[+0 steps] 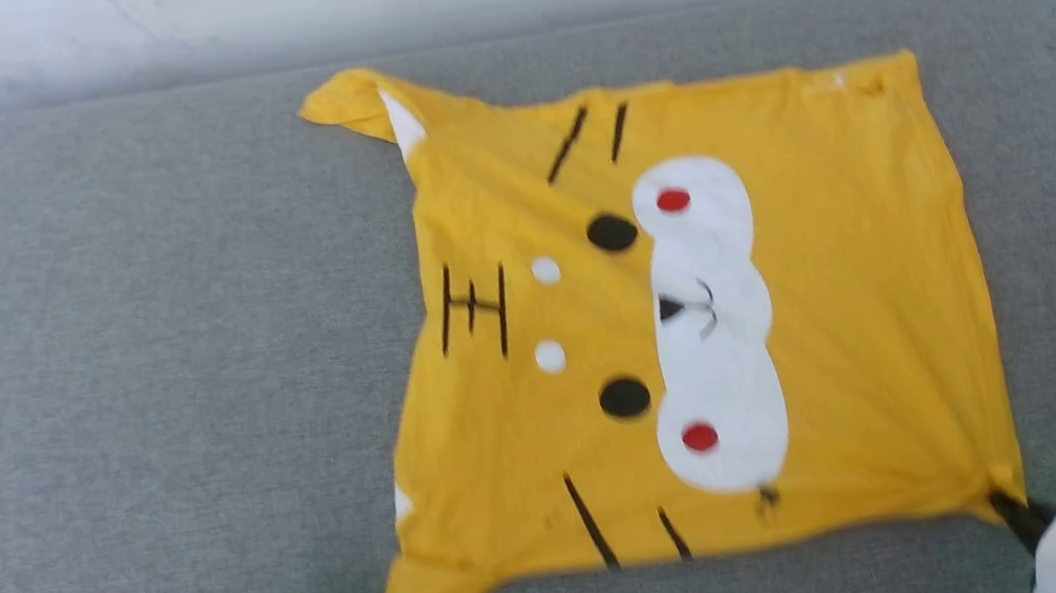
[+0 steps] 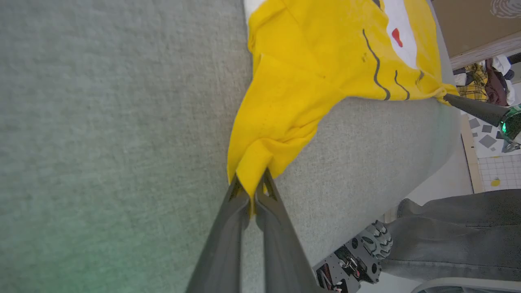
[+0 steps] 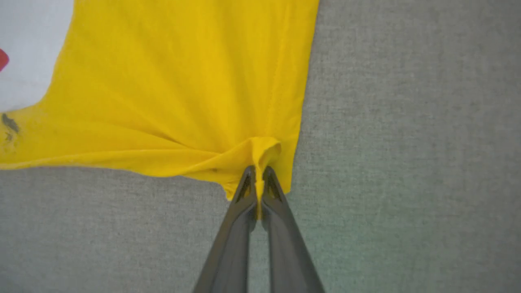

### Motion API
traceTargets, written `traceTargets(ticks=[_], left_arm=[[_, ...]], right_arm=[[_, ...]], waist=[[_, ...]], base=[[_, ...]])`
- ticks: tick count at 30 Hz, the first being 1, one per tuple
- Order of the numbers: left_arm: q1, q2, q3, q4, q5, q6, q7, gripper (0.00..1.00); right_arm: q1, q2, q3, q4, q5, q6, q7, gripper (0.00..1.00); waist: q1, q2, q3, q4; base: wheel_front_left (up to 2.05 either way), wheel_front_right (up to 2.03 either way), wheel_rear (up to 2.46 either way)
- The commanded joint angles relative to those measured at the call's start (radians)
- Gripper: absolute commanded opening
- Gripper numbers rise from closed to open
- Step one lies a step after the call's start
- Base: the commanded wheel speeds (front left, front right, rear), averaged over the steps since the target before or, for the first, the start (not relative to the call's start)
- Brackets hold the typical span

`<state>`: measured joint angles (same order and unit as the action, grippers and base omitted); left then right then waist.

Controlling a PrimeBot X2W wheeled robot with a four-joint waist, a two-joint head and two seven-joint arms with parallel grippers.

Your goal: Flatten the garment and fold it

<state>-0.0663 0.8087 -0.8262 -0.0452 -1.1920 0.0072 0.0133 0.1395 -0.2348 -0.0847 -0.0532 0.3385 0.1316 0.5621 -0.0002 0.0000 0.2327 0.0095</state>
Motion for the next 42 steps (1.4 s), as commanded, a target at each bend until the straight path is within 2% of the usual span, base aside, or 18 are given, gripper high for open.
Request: traceTargets(ticks=[1,10,14,18,25,32,37,42], left_arm=[[0.037,0.009,-0.017,0.004,-0.014,0.019,0.020,0.00],[0.137,0.033,-0.031,-0.065,-0.092,0.080,0.054,0.00],[0.133,0.059,0.002,-0.120,-0.065,0.102,0.003,0.00],[0.104,0.077,0.045,-0.182,-0.031,0.103,-0.055,0.00],[0.011,0.087,0.108,-0.251,0.032,0.081,-0.117,0.00],[-0.111,0.095,0.156,-0.225,0.098,0.051,-0.137,0.00],[-0.207,0.056,0.195,-0.176,0.126,0.015,-0.187,0.00],[-0.302,0.012,0.192,-0.088,0.149,-0.033,-0.187,0.00]], right_arm=[[0.036,-0.008,0.000,0.001,0.010,-0.001,0.026,0.00],[0.187,0.011,-0.034,-0.051,0.053,-0.001,0.160,0.00],[0.202,0.017,-0.053,-0.106,0.047,-0.001,0.139,0.00],[0.181,0.012,-0.061,-0.153,0.032,-0.001,0.104,0.00],[0.091,-0.012,-0.073,-0.205,0.007,-0.001,0.048,0.00],[-0.057,-0.022,-0.096,-0.199,-0.070,-0.001,-0.046,0.00],[-0.161,-0.017,-0.081,-0.169,-0.118,-0.001,-0.075,0.00],[-0.261,-0.018,-0.054,-0.121,-0.158,-0.001,-0.072,0.00]], waist=[[0.0002,0.0000,-0.029,0.012],[0.0002,0.0000,-0.092,0.029],[0.0002,0.0000,-0.110,0.034],[0.0002,0.0000,-0.115,0.030],[0.0002,0.0000,-0.064,0.014],[0.0002,0.0000,0.048,-0.010],[0.0002,0.0000,0.138,-0.018],[0.0002,0.0000,0.221,-0.022]], base=[[0.00,0.00,0.00],[0.00,0.00,0.00],[0.00,0.00,0.00],[0.00,0.00,0.00],[0.00,0.00,0.00],[0.00,0.00,0.00],[0.00,0.00,0.00],[0.00,0.00,0.00]])
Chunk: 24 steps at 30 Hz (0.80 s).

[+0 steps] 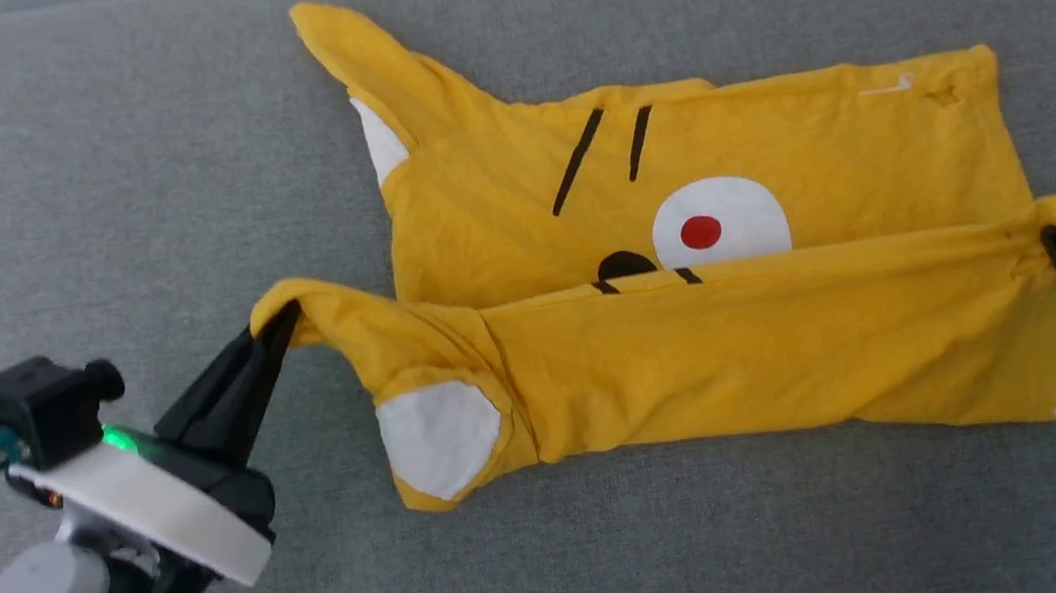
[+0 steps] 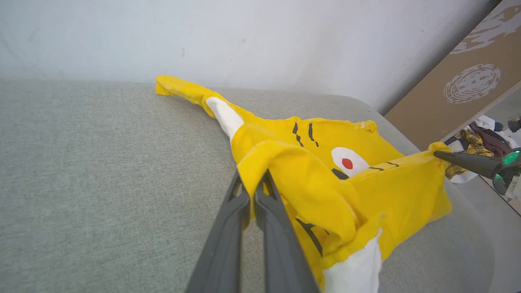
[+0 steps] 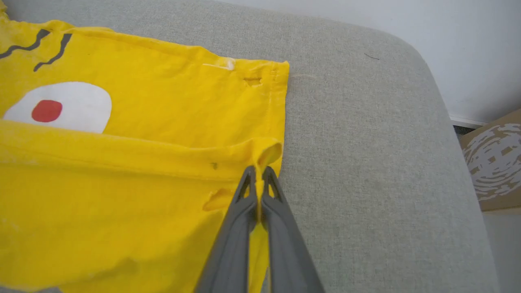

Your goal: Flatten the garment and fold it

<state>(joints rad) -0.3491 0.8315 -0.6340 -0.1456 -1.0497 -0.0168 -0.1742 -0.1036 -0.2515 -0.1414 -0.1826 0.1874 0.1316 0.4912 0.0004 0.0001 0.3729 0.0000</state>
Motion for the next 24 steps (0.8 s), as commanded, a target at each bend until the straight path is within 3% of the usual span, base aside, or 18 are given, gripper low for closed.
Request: traceTargets(ticks=[1,9,11,12,13,15,16,24], left_arm=[[-0.037,-0.025,-0.006,0.034,0.006,-0.019,0.005,0.00],[-0.115,-0.102,-0.051,0.188,0.016,-0.061,0.033,0.00],[-0.124,-0.115,-0.059,0.223,0.014,-0.066,0.039,0.00],[-0.127,-0.122,-0.061,0.238,0.009,-0.068,0.041,0.00],[-0.128,-0.128,-0.063,0.251,0.005,-0.069,0.043,0.15],[-0.131,-0.138,-0.068,0.270,0.000,-0.073,0.045,0.80],[-0.130,-0.143,-0.068,0.277,-0.007,-0.075,0.044,0.98],[-0.086,-0.173,-0.051,0.273,-0.055,-0.083,-0.009,1.00]], right_arm=[[-0.032,-0.001,0.010,0.019,-0.013,-0.001,0.006,0.00],[-0.095,-0.005,0.063,0.102,-0.017,-0.001,0.039,0.00],[-0.100,-0.005,0.071,0.118,-0.007,-0.001,0.049,0.22],[-0.102,-0.005,0.073,0.123,-0.003,-0.001,0.051,0.47],[-0.102,-0.007,0.075,0.127,0.001,-0.001,0.053,0.95],[-0.101,-0.010,0.077,0.129,0.010,-0.001,0.053,1.00],[-0.101,-0.010,0.076,0.127,0.016,-0.001,0.049,1.00],[-0.070,0.003,0.059,0.087,0.048,-0.001,-0.007,1.00]], waist=[[-0.0004,-0.0001,0.093,-0.012],[-0.0004,-0.0001,0.125,-0.011],[-0.0004,-0.0001,0.121,-0.009],[-0.0004,-0.0001,0.117,-0.008],[-0.0004,-0.0001,0.112,-0.006],[-0.0004,-0.0001,0.098,-0.003],[-0.0004,-0.0001,0.091,-0.002],[-0.0004,-0.0001,-0.004,0.003]], base=[[0.00,0.00,0.00],[0.00,0.00,0.00],[0.00,0.00,0.00],[0.00,0.00,0.00],[0.00,0.00,0.00],[0.00,0.00,0.00],[0.00,0.00,0.00],[0.00,0.00,0.00]])
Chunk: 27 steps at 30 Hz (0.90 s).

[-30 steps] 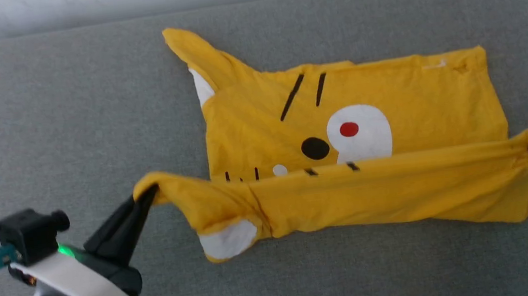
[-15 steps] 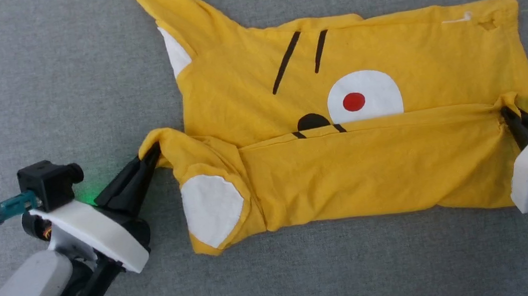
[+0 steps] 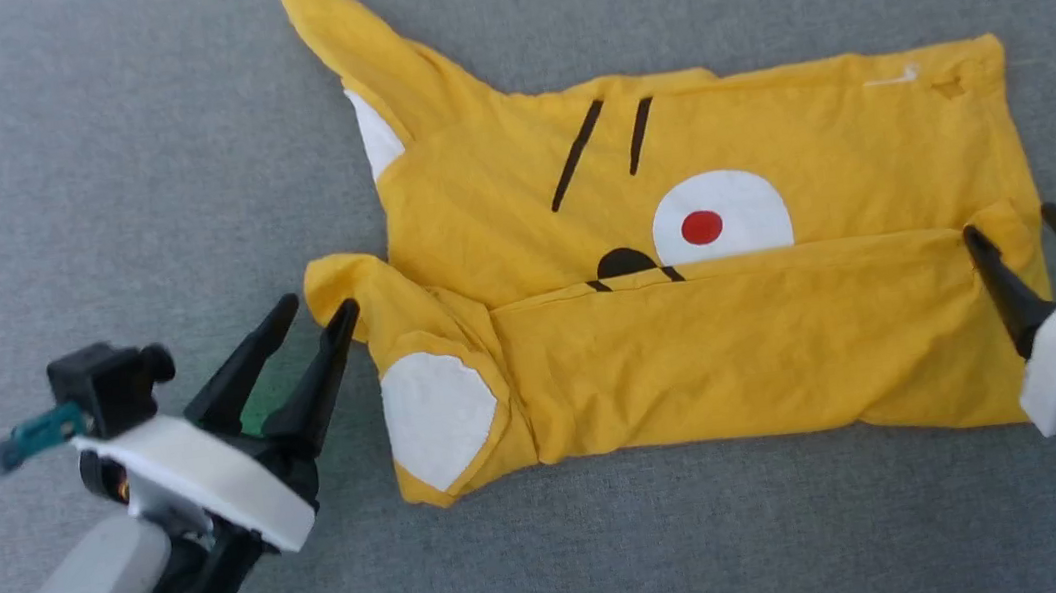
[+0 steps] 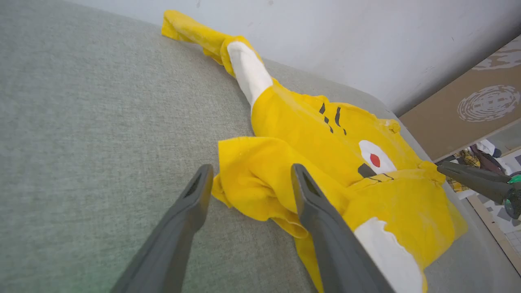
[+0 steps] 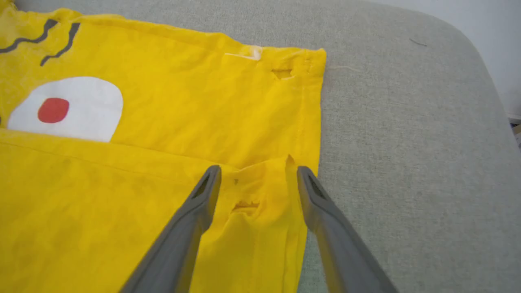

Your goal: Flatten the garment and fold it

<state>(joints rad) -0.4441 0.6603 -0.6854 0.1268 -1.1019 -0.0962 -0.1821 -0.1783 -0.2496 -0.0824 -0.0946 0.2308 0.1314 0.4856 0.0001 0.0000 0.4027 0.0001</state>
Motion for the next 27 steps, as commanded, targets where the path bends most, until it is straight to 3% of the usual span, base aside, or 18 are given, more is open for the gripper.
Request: traceTargets(ticks=[1,4,7,9,11,15,19,22,27], left_arm=[[0.021,-0.001,0.009,-0.007,-0.004,0.001,-0.016,1.00],[0.068,-0.002,0.053,-0.045,-0.001,0.029,-0.056,1.00],[0.130,-0.020,0.144,-0.107,0.061,0.087,-0.077,1.00],[0.180,-0.081,0.287,-0.175,0.166,0.134,-0.079,1.00],[0.259,-0.181,0.438,-0.254,0.279,0.151,-0.079,1.00],[0.425,-0.360,0.624,-0.340,0.485,0.120,-0.079,1.00],[0.536,-0.496,0.709,-0.340,0.604,0.051,-0.079,1.00],[0.585,-0.562,0.748,-0.328,0.665,0.020,-0.080,1.00],[0.619,-0.599,0.761,-0.299,0.711,-0.006,-0.080,1.00]], right_arm=[[0.013,0.008,-0.010,-0.014,0.003,-0.001,-0.018,1.00],[0.043,0.047,-0.063,-0.064,-0.024,-0.001,-0.092,1.00],[0.086,0.101,-0.117,-0.106,-0.074,-0.001,-0.194,1.00],[0.120,0.145,-0.154,-0.126,-0.106,-0.001,-0.273,1.00],[0.155,0.177,-0.184,-0.136,-0.136,-0.001,-0.349,1.00],[0.213,0.198,-0.212,-0.114,-0.161,-0.001,-0.480,1.00],[0.261,0.199,-0.233,-0.046,-0.126,-0.001,-0.590,1.00],[0.289,0.199,-0.237,0.003,-0.104,-0.001,-0.649,1.00],[0.295,0.199,-0.239,0.068,-0.093,-0.001,-0.700,1.00]], waist=[[-0.0001,0.0000,-0.047,0.004],[-0.0001,0.0000,-0.085,0.010],[-0.0001,0.0000,-0.113,0.017],[-0.0001,0.0000,-0.130,0.024],[-0.0001,0.0000,-0.142,0.026],[-0.0001,0.0000,-0.167,0.022],[-0.0001,0.0000,-0.194,0.020],[-0.0001,0.0000,-0.210,0.021],[-0.0001,0.0000,-0.226,0.027]], base=[[0.00,0.00,0.00],[0.00,0.00,0.00],[0.00,0.00,0.00],[0.00,0.00,0.00],[0.00,0.00,0.00],[0.00,0.00,0.00],[0.00,0.00,0.00],[0.00,0.00,0.00],[0.00,0.00,0.00]])
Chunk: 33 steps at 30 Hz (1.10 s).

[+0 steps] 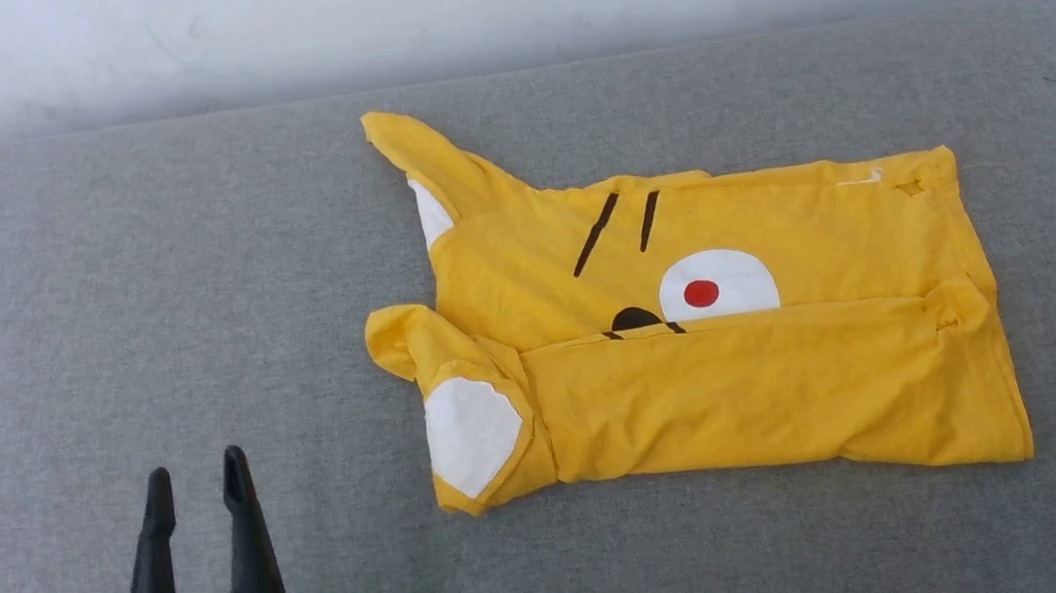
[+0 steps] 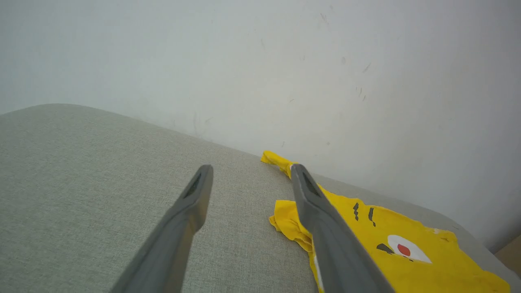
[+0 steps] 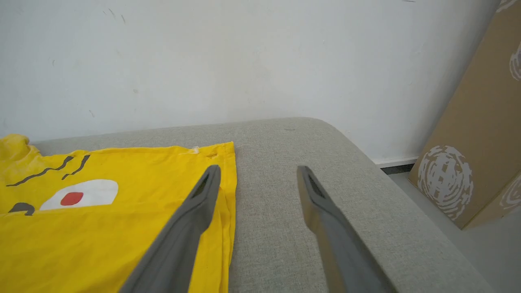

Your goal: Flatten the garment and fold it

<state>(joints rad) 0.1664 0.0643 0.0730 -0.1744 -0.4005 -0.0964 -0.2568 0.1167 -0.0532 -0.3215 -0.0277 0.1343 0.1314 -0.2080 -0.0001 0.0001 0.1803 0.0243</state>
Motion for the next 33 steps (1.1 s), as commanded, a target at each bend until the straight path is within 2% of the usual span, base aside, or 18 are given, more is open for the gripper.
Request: traceTargets(ticks=[1,4,7,14,17,20,33], left_arm=[[0.011,-0.005,-0.003,0.013,0.019,-0.008,-0.005,1.00],[0.007,0.002,-0.044,0.059,0.049,-0.016,0.000,1.00],[-0.038,0.027,-0.090,0.072,0.042,-0.022,0.076,1.00],[-0.168,0.074,-0.216,0.026,-0.054,-0.029,0.445,1.00],[-0.198,0.094,-0.243,0.020,-0.092,-0.024,0.600,1.00],[-0.216,0.110,-0.253,0.020,-0.111,-0.008,0.705,1.00],[-0.268,0.100,-0.296,0.110,-0.186,0.047,0.943,1.00]], right_arm=[[-0.003,0.003,0.004,0.009,0.003,-0.001,-0.010,1.00],[-0.013,0.003,0.010,0.020,-0.007,-0.001,-0.017,1.00],[-0.023,0.003,0.010,0.019,-0.015,-0.001,-0.018,1.00],[-0.048,0.003,0.020,0.027,-0.016,-0.001,-0.017,1.00],[-0.058,0.003,0.030,0.032,-0.011,-0.001,-0.018,1.00],[-0.069,0.003,0.037,0.044,-0.010,-0.001,-0.021,1.00],[-0.096,0.003,0.044,0.065,-0.011,-0.001,-0.030,1.00]], waist=[[0.0001,-0.0001,-0.006,0.003],[0.0001,-0.0001,-0.006,0.008],[0.0001,-0.0001,0.006,0.017],[0.0001,-0.0001,0.056,0.030],[0.0001,-0.0001,0.080,0.024],[0.0001,-0.0001,0.100,0.014],[0.0001,-0.0001,0.148,-0.009]], base=[[0.00,0.00,0.00],[0.00,0.00,0.00],[0.00,0.00,0.00],[0.00,0.00,0.00],[0.00,0.00,0.00],[0.00,0.00,0.00],[0.00,0.00,0.00]])
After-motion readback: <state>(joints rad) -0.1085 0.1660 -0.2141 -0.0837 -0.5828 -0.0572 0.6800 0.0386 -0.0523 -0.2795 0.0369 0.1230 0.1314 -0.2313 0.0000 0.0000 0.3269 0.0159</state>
